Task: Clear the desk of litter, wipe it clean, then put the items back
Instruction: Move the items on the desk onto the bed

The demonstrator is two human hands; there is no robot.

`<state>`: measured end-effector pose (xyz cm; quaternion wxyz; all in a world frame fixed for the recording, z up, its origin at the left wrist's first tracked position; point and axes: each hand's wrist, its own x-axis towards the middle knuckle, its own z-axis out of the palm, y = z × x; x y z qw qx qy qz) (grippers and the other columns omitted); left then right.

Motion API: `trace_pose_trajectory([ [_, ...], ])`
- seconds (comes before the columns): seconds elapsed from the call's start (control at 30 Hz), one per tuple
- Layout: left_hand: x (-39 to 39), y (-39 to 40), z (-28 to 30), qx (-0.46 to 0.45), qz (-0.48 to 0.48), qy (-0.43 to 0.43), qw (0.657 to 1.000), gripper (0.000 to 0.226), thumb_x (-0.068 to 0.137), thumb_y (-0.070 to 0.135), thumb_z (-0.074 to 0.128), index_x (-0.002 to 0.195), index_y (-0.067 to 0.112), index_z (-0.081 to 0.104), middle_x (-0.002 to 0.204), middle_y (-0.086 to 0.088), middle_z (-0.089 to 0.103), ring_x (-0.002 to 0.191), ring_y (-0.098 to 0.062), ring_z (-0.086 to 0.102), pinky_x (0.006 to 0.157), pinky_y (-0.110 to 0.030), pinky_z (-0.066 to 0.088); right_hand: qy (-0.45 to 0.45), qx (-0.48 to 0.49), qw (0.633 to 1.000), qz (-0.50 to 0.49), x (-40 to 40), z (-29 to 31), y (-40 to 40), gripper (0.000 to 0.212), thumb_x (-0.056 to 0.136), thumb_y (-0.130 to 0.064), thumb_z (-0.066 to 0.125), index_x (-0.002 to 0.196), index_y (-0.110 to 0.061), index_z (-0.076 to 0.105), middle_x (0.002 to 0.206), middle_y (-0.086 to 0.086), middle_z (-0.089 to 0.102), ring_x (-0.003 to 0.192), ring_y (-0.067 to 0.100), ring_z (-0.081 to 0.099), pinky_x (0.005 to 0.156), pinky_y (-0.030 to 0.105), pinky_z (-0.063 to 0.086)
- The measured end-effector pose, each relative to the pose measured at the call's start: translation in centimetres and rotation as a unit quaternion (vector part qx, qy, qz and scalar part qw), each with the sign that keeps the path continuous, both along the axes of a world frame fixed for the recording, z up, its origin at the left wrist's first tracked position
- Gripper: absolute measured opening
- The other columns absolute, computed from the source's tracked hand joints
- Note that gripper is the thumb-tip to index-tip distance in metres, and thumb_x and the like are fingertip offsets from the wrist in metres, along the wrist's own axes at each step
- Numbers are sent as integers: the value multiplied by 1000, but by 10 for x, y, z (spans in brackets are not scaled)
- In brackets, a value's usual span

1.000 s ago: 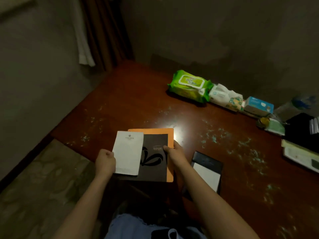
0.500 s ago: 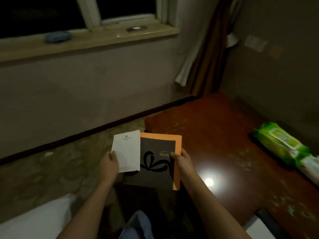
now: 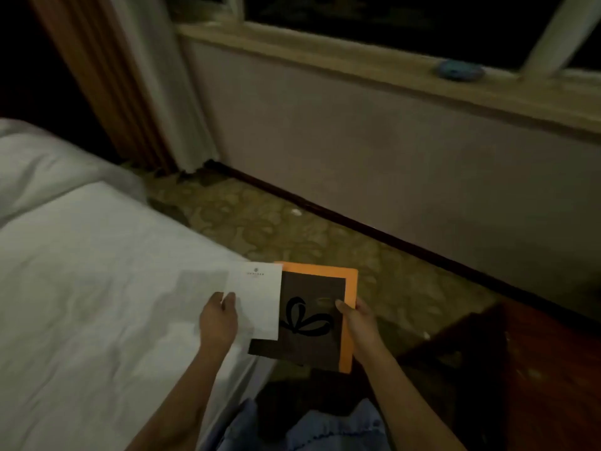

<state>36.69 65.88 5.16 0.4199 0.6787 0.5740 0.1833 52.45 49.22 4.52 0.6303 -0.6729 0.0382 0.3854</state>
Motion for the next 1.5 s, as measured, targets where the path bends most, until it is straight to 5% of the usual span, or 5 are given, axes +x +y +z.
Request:
trace_pose_trajectory([
  [0.13, -60, -1, -1, 13, 141, -8, 990, 27, 100, 17, 43, 101, -4, 58, 104, -24, 60, 100, -40, 56, 82, -36, 39, -7, -4, 991, 130, -18, 0, 59, 17, 96, -8, 52, 92, -24, 57, 89, 0, 63, 78, 16, 60, 64, 31, 48],
  [0.3, -115, -17, -14, 0, 295, -13, 955, 27, 101, 23, 40, 83, 7, 52, 80, -10, 55, 77, -28, 54, 70, -37, 44, -37, -21, 965, 259, -49, -9, 101, 14, 95, -12, 56, 105, -14, 64, 98, 11, 68, 92, 32, 64, 87, 49, 52],
  [0.63, -255, -66, -40, 3, 500, 7, 866, 36, 101, 16, 37, 67, 6, 43, 67, -8, 46, 72, -28, 47, 67, -33, 28, -46, -28, 906, 420, -172, -25, 152, 17, 94, -12, 57, 107, -5, 64, 97, 15, 67, 87, 31, 64, 75, 37, 54],
  [1.17, -523, -49, -101, -52, 570, 24, 820, 34, 102, 16, 35, 94, -8, 57, 102, -28, 60, 97, -40, 56, 78, -37, 36, -67, -110, 875, 467, -440, -71, 245, 20, 95, -3, 46, 104, -15, 59, 98, 12, 63, 94, 31, 60, 89, 45, 51],
  [1.5, -571, -69, -137, -143, 584, 4, 799, 30, 102, 15, 36, 81, 0, 49, 92, -21, 59, 83, -24, 47, 74, -30, 32, -138, -136, 816, 545, -540, -100, 300, 8, 93, -8, 54, 98, -8, 61, 101, 16, 64, 88, 29, 60, 80, 39, 51],
])
